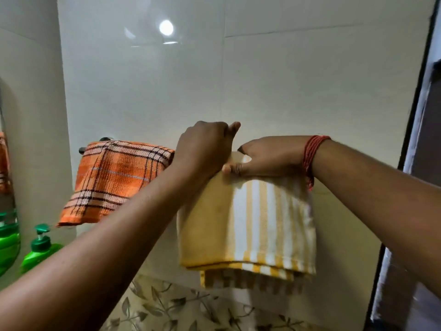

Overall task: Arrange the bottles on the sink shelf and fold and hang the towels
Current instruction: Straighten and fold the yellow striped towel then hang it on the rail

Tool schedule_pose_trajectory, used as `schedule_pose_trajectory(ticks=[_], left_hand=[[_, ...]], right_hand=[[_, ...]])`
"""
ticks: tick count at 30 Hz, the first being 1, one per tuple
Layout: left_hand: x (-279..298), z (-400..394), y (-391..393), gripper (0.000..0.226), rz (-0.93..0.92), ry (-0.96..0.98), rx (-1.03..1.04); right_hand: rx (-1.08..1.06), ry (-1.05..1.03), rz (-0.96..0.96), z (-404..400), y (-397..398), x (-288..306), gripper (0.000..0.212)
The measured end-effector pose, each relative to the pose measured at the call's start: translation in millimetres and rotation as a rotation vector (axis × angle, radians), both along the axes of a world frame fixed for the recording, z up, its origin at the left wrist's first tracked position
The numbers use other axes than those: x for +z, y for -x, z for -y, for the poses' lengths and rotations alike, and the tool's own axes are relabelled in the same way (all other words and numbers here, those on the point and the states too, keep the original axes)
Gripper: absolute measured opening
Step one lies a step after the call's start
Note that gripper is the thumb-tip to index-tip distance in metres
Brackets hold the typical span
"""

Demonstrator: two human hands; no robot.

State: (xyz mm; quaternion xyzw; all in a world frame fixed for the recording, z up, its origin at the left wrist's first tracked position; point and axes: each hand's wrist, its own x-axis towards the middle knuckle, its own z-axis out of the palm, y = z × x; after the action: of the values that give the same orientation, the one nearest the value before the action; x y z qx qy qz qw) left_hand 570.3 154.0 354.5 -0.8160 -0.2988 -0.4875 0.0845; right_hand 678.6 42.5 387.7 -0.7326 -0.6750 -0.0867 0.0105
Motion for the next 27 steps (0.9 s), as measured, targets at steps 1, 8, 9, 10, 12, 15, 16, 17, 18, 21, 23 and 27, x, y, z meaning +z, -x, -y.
schedule_pose_trajectory(ticks=[1, 8, 9, 10, 12, 15, 16, 17, 18, 21, 23, 27], left_hand=[[-7, 4, 5, 0.05, 0.016, -0.055, -0.037], [-20, -12, 19, 0.044, -0.157, 0.045, -0.146], [-16, -16, 18, 0.045, -0.186, 0.073, -0.155], [-14, -19, 17, 0.046, -0.201, 0.096, -0.165], [-9, -23, 14, 0.048, -0.234, 0.125, -0.172], [0, -22, 13, 0.044, -0.309, 0.214, -0.175], [3, -20, 12, 0.042, -0.325, 0.239, -0.178], [5, -20, 12, 0.04, -0.331, 0.261, -0.183], [6, -19, 12, 0.039, -0.323, 0.279, -0.186], [1, -22, 15, 0.045, -0.283, 0.219, -0.188], [-5, -24, 15, 0.05, -0.2, 0.166, -0.183], [-27, -16, 19, 0.042, -0.051, -0.032, -0.12]], right_hand=[[0.008, 0.008, -0.034, -2, 0, 0, 0.08], [-0.176, 0.061, 0.105, 4, 26, 3, 0.092], [-0.225, 0.04, 0.244, 7, 32, 0, 0.086], [-0.255, 0.003, 0.383, 10, 37, -5, 0.083], [-0.229, -0.074, 0.462, 18, 41, -21, 0.089], [-0.147, -0.18, 0.262, 18, 29, -25, 0.079], [-0.137, -0.187, 0.158, 14, 24, -22, 0.069], [-0.124, -0.179, 0.064, 10, 20, -18, 0.06], [-0.107, -0.168, -0.004, 7, 18, -15, 0.055], [-0.062, -0.184, -0.06, 3, 16, -15, 0.055], [-0.054, -0.246, -0.002, 3, 14, -21, 0.055], [-0.024, -0.462, 0.267, 4, 8, -38, 0.065]])
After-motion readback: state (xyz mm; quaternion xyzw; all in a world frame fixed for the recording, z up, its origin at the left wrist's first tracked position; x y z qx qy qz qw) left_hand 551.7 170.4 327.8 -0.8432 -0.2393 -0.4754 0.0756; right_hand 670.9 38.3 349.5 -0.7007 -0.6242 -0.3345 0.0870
